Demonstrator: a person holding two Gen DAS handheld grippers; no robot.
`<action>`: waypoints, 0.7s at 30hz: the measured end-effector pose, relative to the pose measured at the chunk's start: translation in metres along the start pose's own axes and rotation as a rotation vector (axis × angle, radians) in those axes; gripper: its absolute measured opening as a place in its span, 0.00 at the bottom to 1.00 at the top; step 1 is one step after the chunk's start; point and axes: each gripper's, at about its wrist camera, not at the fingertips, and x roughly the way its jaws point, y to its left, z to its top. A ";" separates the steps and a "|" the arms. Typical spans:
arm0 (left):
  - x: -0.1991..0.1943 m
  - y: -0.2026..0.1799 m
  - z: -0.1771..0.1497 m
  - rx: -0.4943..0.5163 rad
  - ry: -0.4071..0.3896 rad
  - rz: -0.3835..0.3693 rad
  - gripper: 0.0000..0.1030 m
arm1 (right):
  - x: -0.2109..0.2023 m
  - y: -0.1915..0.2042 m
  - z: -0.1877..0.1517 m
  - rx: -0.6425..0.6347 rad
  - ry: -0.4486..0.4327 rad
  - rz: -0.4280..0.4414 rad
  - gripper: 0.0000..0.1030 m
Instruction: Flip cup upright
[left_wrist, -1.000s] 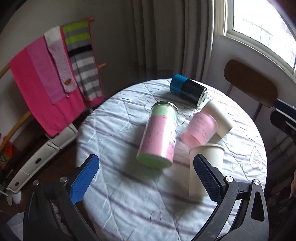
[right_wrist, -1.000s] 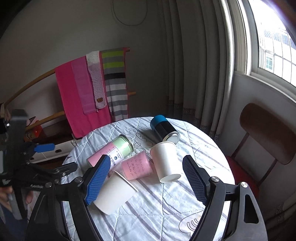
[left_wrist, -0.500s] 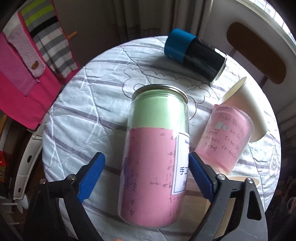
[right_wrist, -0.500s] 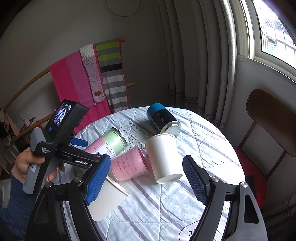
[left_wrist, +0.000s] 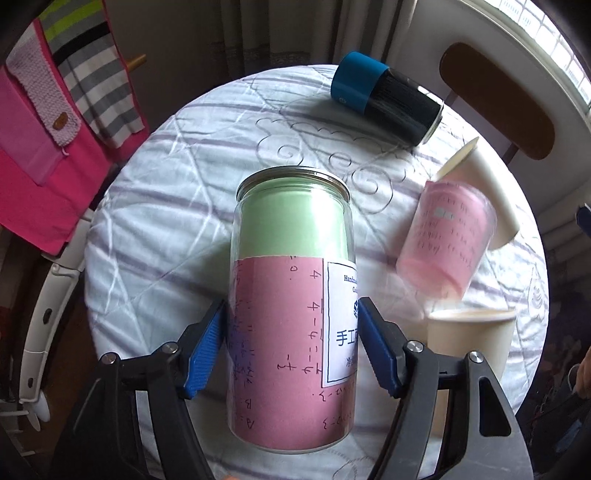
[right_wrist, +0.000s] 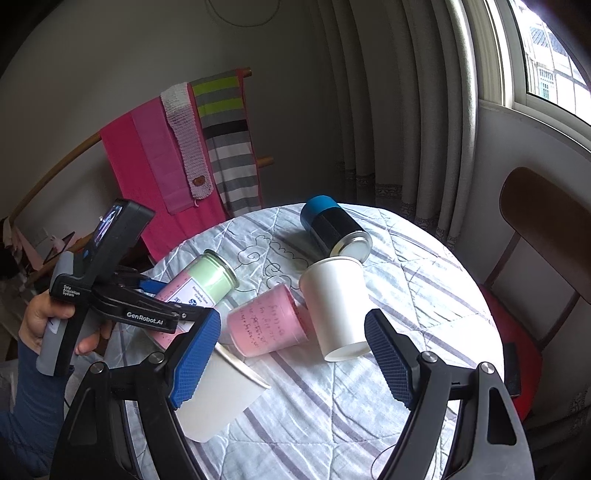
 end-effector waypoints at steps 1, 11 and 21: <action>-0.003 0.002 -0.006 0.007 0.011 -0.001 0.69 | 0.000 0.004 0.001 -0.002 0.003 0.005 0.79; -0.023 0.009 -0.053 0.076 0.012 0.021 0.77 | 0.013 0.038 0.007 -0.004 0.083 0.069 0.79; -0.075 0.013 -0.107 0.058 -0.208 0.121 0.86 | 0.073 0.080 0.018 0.253 0.294 0.219 0.79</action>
